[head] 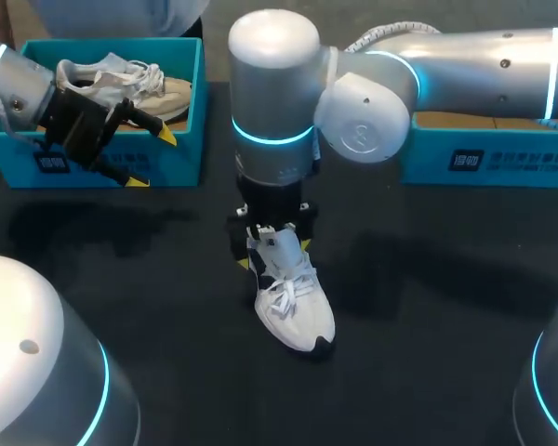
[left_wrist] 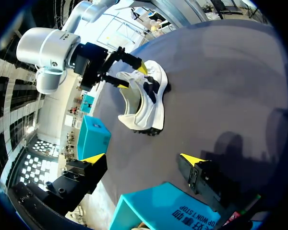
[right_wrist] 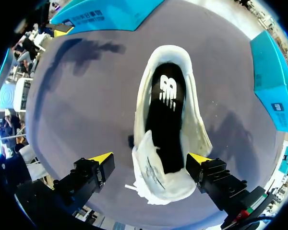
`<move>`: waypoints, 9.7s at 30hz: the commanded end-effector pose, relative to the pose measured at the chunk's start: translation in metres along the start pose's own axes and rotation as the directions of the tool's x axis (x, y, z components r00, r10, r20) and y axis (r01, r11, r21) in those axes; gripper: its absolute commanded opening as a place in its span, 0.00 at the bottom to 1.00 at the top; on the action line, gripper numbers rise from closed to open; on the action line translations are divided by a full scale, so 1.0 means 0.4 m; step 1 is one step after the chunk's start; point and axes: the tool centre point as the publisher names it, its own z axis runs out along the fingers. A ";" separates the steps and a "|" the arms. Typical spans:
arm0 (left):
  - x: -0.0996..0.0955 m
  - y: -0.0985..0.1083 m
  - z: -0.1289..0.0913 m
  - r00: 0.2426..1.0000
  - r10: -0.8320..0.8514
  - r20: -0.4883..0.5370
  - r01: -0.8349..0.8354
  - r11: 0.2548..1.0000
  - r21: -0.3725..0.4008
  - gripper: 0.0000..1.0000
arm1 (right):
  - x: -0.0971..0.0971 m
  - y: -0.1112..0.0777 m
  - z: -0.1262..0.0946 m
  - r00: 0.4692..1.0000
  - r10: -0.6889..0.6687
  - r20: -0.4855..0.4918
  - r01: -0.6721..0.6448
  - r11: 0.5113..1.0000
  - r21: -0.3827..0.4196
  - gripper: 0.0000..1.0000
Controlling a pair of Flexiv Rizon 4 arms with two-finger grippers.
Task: Take the shoe out of the shoebox, open the shoe tongue, remove and reinsert the insole, then place the shoe into the shoebox
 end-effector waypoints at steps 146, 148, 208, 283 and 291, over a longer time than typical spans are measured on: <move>-0.001 -0.003 -0.001 1.000 0.000 -0.003 0.000 1.000 -0.003 1.00 | -0.026 0.020 -0.087 0.983 0.041 0.178 -0.025 0.995 -0.092 0.34; -0.001 -0.003 -0.001 1.000 0.000 -0.003 0.000 1.000 -0.003 1.00 | -0.022 0.019 -0.085 0.983 0.041 0.181 -0.024 0.995 -0.095 0.33; -0.001 -0.003 -0.001 1.000 0.000 -0.003 0.000 1.000 -0.003 1.00 | -0.023 0.101 -0.182 0.937 -0.296 0.186 0.319 0.941 -0.114 1.00; -0.001 -0.003 -0.001 1.000 0.000 -0.003 0.000 1.000 -0.003 1.00 | -0.086 0.353 -0.078 0.082 -0.978 0.193 0.988 0.105 0.115 1.00; -0.001 -0.003 -0.001 1.000 0.000 -0.003 0.000 1.000 -0.003 1.00 | -0.090 0.391 -0.018 0.037 -0.984 0.173 0.993 0.055 0.103 1.00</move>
